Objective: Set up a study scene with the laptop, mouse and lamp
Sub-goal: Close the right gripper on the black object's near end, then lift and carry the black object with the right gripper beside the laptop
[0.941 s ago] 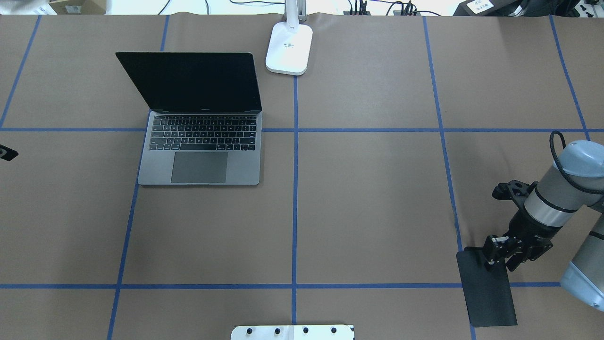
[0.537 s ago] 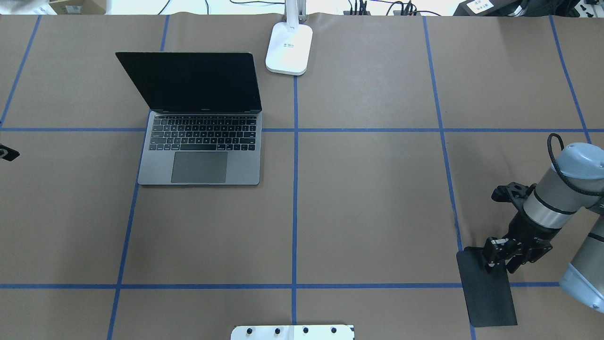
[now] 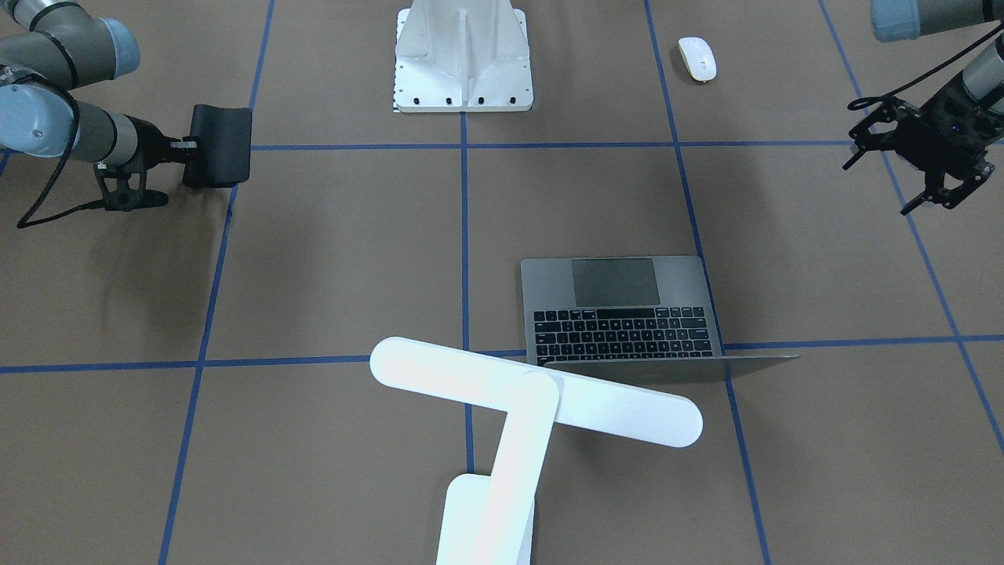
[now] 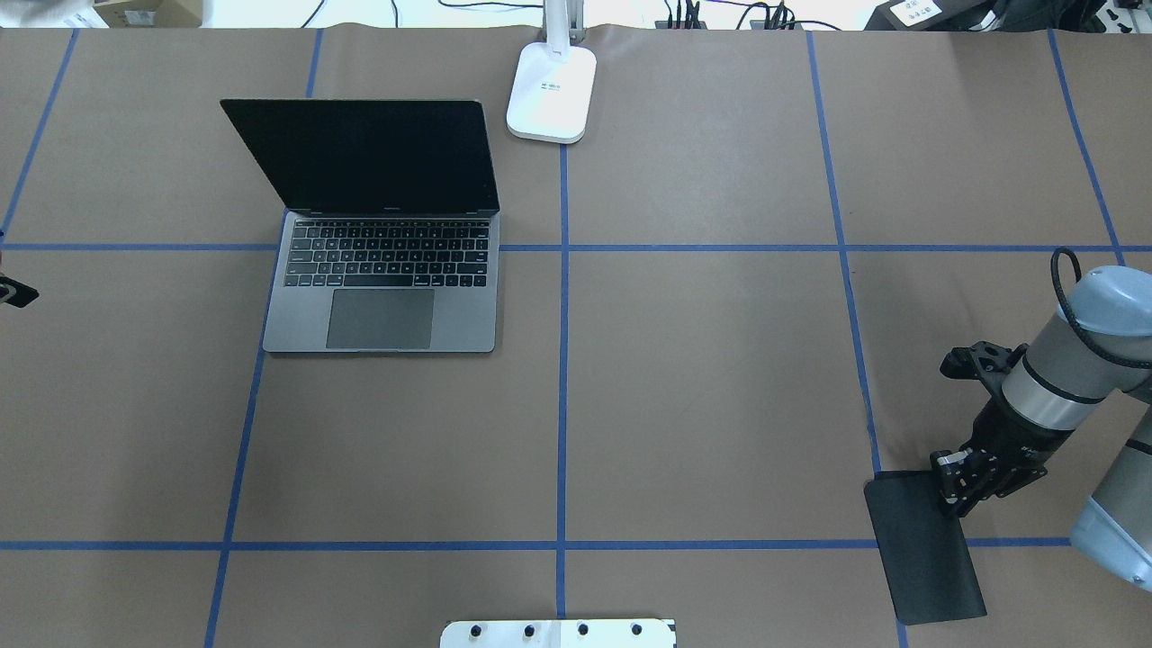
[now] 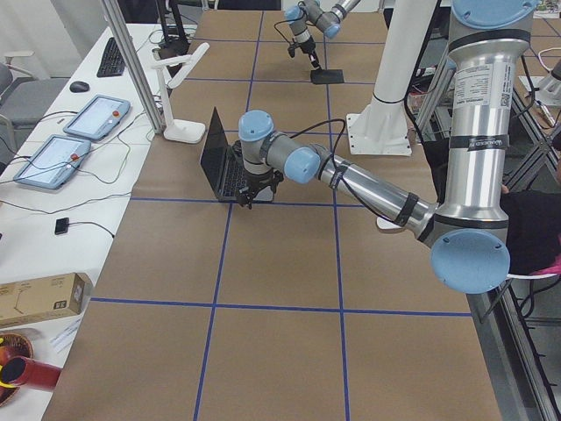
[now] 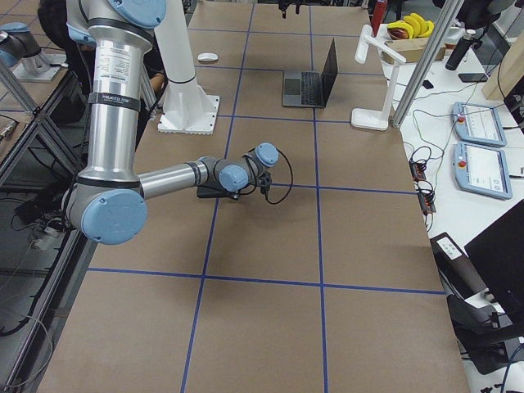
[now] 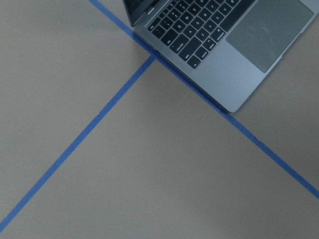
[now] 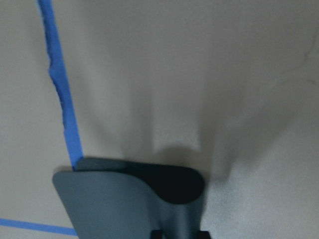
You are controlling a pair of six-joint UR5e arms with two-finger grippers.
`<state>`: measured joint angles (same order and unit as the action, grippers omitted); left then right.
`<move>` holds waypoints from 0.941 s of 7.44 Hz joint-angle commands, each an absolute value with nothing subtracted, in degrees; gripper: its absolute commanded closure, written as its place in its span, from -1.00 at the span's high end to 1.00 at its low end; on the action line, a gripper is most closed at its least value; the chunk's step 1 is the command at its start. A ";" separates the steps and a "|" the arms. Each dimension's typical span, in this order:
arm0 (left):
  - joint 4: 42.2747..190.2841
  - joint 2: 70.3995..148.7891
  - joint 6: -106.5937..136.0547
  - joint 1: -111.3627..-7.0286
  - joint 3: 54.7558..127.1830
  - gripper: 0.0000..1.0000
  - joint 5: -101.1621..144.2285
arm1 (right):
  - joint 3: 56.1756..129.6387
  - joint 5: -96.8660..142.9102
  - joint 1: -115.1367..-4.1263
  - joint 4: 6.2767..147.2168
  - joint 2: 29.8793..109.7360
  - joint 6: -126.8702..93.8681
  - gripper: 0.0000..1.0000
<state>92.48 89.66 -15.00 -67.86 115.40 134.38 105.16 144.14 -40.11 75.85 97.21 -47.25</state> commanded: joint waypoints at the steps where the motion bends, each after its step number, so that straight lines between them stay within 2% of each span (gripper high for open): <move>1: 92.55 89.65 -15.03 -67.85 115.40 0.98 134.38 | 106.16 143.00 -40.43 75.85 97.21 -47.29 -0.71; 3: 92.55 89.74 -14.94 -67.85 115.40 0.98 134.38 | 107.92 142.04 -40.78 75.76 97.12 -47.20 -0.71; 5: 92.20 90.17 -13.54 -67.85 115.31 0.99 134.21 | 112.91 140.89 -45.41 75.85 96.77 -47.20 -0.69; 7: 92.46 89.83 -0.19 -67.76 116.27 1.00 129.06 | 115.92 137.75 -49.64 75.85 94.76 -47.11 -0.69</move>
<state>92.30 90.02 -9.10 -67.83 115.65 132.23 114.00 139.85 -47.08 75.84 96.14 -47.18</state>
